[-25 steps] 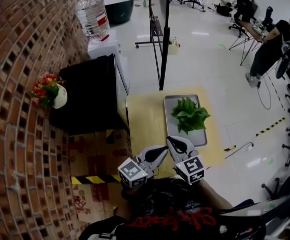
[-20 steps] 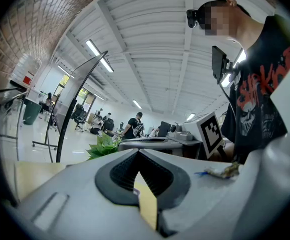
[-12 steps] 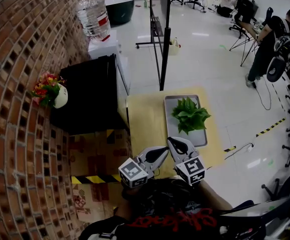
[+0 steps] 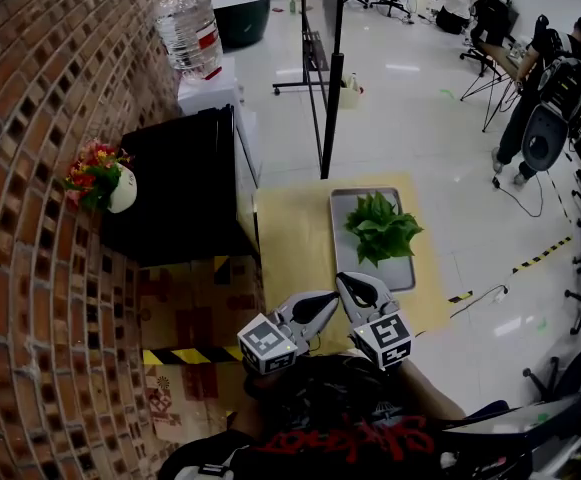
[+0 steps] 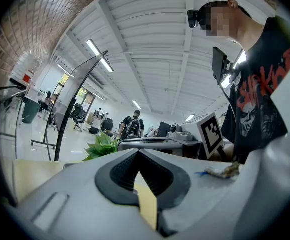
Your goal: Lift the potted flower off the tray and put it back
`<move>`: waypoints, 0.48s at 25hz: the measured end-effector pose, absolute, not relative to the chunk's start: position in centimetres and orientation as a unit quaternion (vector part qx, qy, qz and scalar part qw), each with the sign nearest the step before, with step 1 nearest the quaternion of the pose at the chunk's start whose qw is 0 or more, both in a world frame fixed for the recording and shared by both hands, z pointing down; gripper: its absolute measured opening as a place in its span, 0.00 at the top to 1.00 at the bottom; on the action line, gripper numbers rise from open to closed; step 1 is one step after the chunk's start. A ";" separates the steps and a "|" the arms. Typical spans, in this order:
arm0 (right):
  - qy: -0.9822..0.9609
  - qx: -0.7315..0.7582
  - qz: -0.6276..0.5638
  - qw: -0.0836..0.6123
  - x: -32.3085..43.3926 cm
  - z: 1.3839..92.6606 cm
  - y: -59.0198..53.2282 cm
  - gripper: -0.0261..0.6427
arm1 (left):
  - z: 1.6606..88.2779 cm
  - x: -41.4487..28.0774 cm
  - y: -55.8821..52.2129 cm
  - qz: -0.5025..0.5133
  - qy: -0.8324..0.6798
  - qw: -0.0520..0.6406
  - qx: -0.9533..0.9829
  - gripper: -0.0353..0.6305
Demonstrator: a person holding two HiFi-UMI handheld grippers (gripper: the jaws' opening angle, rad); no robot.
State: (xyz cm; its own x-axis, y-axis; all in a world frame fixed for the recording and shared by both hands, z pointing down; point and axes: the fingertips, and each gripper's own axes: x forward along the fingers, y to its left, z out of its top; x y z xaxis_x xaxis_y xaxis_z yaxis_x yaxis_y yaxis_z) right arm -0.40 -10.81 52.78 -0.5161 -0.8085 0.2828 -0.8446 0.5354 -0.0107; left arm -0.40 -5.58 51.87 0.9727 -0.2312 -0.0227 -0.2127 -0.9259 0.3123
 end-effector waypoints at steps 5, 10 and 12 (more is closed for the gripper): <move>-0.867 0.476 0.073 0.124 -0.5 52.7 -10.8 0.96 | 51.7 -0.6 -5.8 -0.027 -0.119 0.153 0.981 0.95; -0.868 0.476 0.071 0.124 -0.6 52.6 -10.7 0.96 | 51.7 -0.6 -5.6 -0.032 -0.114 0.149 0.982 0.95; -0.869 0.474 0.070 0.119 -0.7 52.6 -10.6 0.96 | 51.8 -0.7 -5.5 -0.035 -0.114 0.150 0.982 0.95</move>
State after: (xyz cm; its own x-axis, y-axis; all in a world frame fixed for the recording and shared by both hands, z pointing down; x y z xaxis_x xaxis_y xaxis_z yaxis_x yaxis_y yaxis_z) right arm -0.68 -10.62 52.57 -0.5219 -0.8078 0.2741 -0.8412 0.5406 -0.0084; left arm -0.70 -5.52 51.80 0.9717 -0.2337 -0.0353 -0.2125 -0.9292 0.3023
